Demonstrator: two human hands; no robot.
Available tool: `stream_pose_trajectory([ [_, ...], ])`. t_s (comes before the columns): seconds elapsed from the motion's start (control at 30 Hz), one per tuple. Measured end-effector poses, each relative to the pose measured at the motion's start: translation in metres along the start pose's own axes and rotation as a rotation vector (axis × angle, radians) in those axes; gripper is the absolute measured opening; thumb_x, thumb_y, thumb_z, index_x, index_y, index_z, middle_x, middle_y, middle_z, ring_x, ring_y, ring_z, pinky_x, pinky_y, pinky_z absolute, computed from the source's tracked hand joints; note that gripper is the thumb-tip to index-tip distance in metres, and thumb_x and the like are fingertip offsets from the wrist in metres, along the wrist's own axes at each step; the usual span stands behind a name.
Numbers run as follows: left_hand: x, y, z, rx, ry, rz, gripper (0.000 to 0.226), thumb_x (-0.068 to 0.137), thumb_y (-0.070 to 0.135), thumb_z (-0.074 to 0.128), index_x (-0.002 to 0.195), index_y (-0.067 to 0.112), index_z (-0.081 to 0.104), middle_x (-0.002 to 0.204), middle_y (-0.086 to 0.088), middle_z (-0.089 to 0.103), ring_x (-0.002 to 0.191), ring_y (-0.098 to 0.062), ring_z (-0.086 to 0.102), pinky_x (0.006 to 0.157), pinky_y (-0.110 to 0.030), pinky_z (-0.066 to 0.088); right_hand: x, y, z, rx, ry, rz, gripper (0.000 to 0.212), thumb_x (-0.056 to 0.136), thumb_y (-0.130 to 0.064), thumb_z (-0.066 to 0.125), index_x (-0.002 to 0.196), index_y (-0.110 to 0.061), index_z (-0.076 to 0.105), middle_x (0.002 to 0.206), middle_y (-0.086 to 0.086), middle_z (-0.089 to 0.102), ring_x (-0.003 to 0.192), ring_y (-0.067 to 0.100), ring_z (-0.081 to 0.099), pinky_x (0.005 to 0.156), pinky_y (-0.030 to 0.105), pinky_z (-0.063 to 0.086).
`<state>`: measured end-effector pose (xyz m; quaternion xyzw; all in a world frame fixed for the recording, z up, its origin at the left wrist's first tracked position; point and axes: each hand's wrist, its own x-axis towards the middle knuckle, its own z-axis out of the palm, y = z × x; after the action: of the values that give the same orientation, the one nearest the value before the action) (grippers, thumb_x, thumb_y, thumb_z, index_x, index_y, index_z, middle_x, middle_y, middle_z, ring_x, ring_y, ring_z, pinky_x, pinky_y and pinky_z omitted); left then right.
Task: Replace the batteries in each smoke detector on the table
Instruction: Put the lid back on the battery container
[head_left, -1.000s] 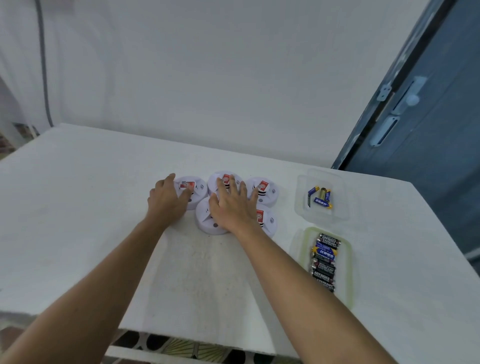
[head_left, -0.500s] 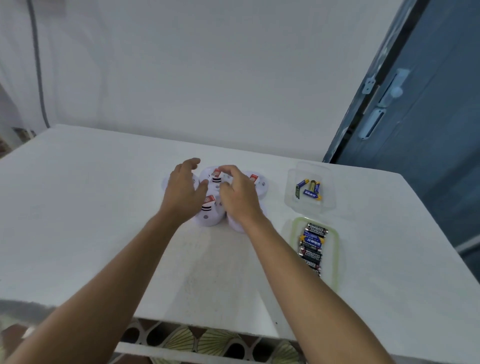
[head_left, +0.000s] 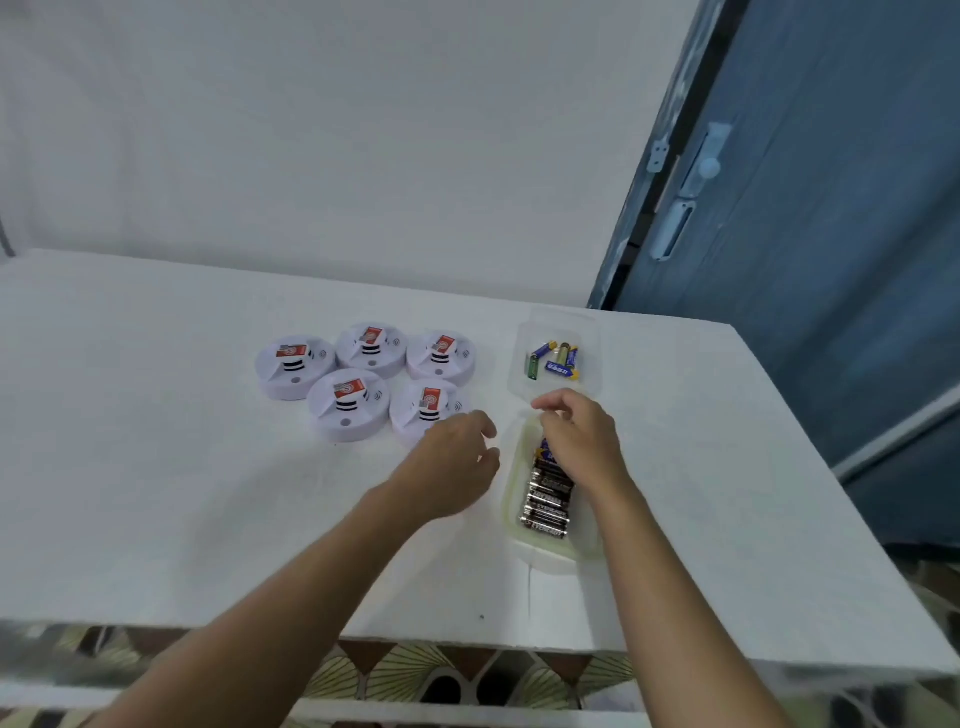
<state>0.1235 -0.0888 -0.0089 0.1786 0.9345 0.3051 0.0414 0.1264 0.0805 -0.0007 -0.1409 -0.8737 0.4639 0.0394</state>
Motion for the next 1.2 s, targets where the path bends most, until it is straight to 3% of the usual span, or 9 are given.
stream_pose_trajectory([
  [0.13,0.002,0.003,0.019,0.029,-0.050,-0.097,0.036,0.099,0.033,0.047,0.127,0.011,0.050,0.120,-0.007,0.056,0.108,-0.023,0.054,0.087,-0.028,0.039,0.005,0.023,-0.009,-0.258,0.050,0.045,0.043,0.091,-0.015,0.046,0.130,-0.028,0.059,0.134,-0.004,0.058,0.124,0.026,0.049,0.107,0.045,0.033],
  [0.23,0.003,0.007,0.028,0.043,-0.037,-0.157,0.036,0.096,0.035,0.051,0.120,0.008,0.051,0.118,-0.009,0.056,0.105,-0.024,0.052,0.086,-0.030,0.040,0.007,0.035,-0.016,-0.391,0.063,0.085,0.051,0.094,-0.018,0.043,0.144,-0.024,0.049,0.146,0.001,0.048,0.134,0.027,0.039,0.107,0.046,0.028],
  [0.43,0.006,0.017,0.032,0.035,-0.029,-0.186,0.027,0.094,0.025,0.053,0.110,0.003,0.053,0.111,-0.013,0.058,0.096,-0.024,0.050,0.080,-0.031,0.041,0.012,0.051,-0.024,-0.357,0.060,0.124,0.039,0.099,-0.028,0.047,0.137,-0.024,0.054,0.133,0.003,0.058,0.128,0.028,0.044,0.103,0.042,0.037],
  [0.57,0.005,0.026,0.035,0.043,-0.026,-0.184,0.007,0.093,0.012,0.046,0.095,0.006,0.043,0.095,-0.013,0.056,0.081,-0.026,0.049,0.068,-0.033,0.036,0.014,0.053,-0.025,-0.254,0.054,0.094,0.034,0.100,-0.024,0.052,0.133,-0.020,0.057,0.125,0.005,0.060,0.123,0.028,0.049,0.096,0.037,0.043],
  [0.67,0.004,0.028,0.037,0.050,-0.004,-0.198,0.006,0.093,0.008,0.043,0.089,0.007,0.039,0.078,-0.005,0.049,0.074,-0.027,0.050,0.058,-0.031,0.032,0.014,0.054,-0.025,-0.237,0.044,0.074,0.038,0.097,-0.014,0.053,0.135,-0.017,0.059,0.124,0.007,0.062,0.121,0.027,0.054,0.099,0.035,0.045],
  [0.77,0.004,0.030,0.037,0.035,0.018,-0.224,0.005,0.094,0.008,0.042,0.091,0.008,0.038,0.073,-0.002,0.047,0.068,-0.025,0.051,0.055,-0.030,0.033,0.014,0.053,-0.030,-0.157,0.002,0.095,0.048,0.091,-0.001,0.058,0.138,-0.012,0.058,0.128,0.010,0.063,0.119,0.023,0.059,0.098,0.025,0.043],
  [0.9,0.006,0.034,0.032,0.051,0.068,-0.308,0.017,0.096,0.012,0.040,0.110,0.003,0.043,0.091,-0.011,0.056,0.077,-0.025,0.049,0.068,-0.033,0.039,0.010,0.049,-0.034,-0.086,-0.029,0.127,0.056,0.086,0.003,0.058,0.140,-0.014,0.057,0.131,0.007,0.061,0.117,0.019,0.060,0.091,0.019,0.040],
  [1.07,0.004,0.026,0.031,-0.184,0.037,-0.412,0.024,0.094,0.016,0.045,0.116,0.007,0.050,0.097,-0.008,0.057,0.084,-0.023,0.053,0.072,-0.034,0.044,0.004,0.044,-0.035,-0.059,-0.034,0.143,0.057,0.083,0.003,0.058,0.137,-0.015,0.059,0.127,0.004,0.063,0.116,0.018,0.060,0.090,0.019,0.041],
  [1.2,-0.003,0.023,0.022,-0.491,-0.053,-0.415,0.021,0.097,0.023,0.044,0.094,0.005,0.053,0.083,-0.008,0.058,0.068,-0.020,0.053,0.060,-0.029,0.044,0.002,0.037,-0.035,-0.025,-0.038,0.126,0.054,0.083,0.003,0.056,0.133,-0.017,0.062,0.124,0.002,0.064,0.103,0.012,0.057,0.085,0.020,0.043],
])
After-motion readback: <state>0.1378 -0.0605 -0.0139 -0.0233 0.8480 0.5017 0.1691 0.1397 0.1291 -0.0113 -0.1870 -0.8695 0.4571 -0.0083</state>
